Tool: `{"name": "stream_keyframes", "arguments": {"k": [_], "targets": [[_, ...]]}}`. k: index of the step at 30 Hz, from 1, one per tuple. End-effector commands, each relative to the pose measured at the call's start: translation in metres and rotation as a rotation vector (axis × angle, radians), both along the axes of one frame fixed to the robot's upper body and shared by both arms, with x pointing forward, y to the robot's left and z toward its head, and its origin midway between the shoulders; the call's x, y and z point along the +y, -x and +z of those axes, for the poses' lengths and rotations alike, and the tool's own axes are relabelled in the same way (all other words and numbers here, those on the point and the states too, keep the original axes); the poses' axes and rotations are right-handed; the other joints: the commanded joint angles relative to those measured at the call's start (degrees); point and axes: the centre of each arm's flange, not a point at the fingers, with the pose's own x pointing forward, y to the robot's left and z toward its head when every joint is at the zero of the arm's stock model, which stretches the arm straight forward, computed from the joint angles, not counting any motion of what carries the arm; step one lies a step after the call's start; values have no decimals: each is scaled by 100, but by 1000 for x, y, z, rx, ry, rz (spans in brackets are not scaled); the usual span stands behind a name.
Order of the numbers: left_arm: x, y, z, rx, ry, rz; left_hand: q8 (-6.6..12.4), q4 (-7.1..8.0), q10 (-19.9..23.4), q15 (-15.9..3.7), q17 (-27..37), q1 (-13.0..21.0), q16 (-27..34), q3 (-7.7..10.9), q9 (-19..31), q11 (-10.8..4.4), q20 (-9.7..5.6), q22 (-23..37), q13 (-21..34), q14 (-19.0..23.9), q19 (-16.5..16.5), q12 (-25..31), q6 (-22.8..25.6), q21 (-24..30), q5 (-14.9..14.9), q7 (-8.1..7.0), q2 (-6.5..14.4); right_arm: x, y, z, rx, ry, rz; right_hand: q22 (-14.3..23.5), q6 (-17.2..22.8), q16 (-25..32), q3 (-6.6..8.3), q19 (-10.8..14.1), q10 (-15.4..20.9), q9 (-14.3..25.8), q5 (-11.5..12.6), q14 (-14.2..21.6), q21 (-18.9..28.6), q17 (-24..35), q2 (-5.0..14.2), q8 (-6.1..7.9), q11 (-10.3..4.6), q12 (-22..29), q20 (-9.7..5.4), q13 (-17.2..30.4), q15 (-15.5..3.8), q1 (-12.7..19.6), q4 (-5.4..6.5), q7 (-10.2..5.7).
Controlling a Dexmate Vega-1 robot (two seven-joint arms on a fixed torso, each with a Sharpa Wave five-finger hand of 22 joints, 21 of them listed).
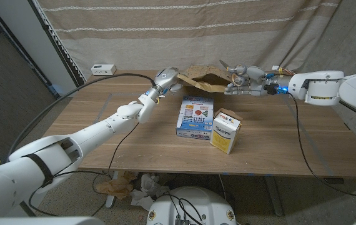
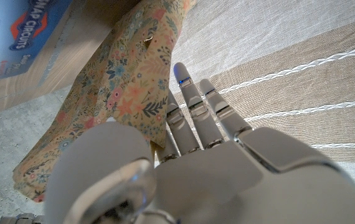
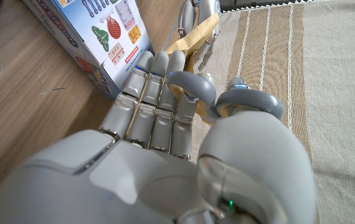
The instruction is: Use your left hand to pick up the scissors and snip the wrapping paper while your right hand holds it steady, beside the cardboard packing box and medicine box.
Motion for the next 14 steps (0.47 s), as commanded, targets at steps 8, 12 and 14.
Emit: {"name": "stream_keyframes", "arguments": {"k": [8, 12, 14], "targets": [[2, 2, 1, -7, 9, 7, 36, -15, 14, -659, 26, 9, 8, 20, 15, -40, -483, -2, 24, -46, -11, 46, 12, 31, 19, -1, 37, 0, -3, 1, -8, 1, -2, 17, 1, 56, 13, -25, 618, 909, -14, 430, 58, 22, 846, 1630, -637, 42, 4, 24, -814, 834, 45, 28], [1, 1, 0, -6, 9, 6, 36, -12, 10, -659, 25, 5, 5, 22, 15, -42, -479, -2, 23, -51, -13, 43, 14, 31, 20, -2, 35, -1, -3, 1, -6, 3, -1, 17, 10, 56, 9, -31, 634, 921, -14, 434, 64, 21, 843, 1641, -633, 37, 5, 6, -807, 827, 49, 27], [1, 1, -1, -9, 9, 7, 37, -12, 9, -660, 25, 5, 6, 22, 15, -42, -480, -2, 23, -49, -14, 42, 15, 31, 19, -1, 36, -1, -3, 0, -6, 2, 0, 17, 3, 59, 7, -34, 646, 920, -14, 439, 66, 23, 844, 1637, -626, 41, 5, 4, -801, 823, 53, 26]]}}
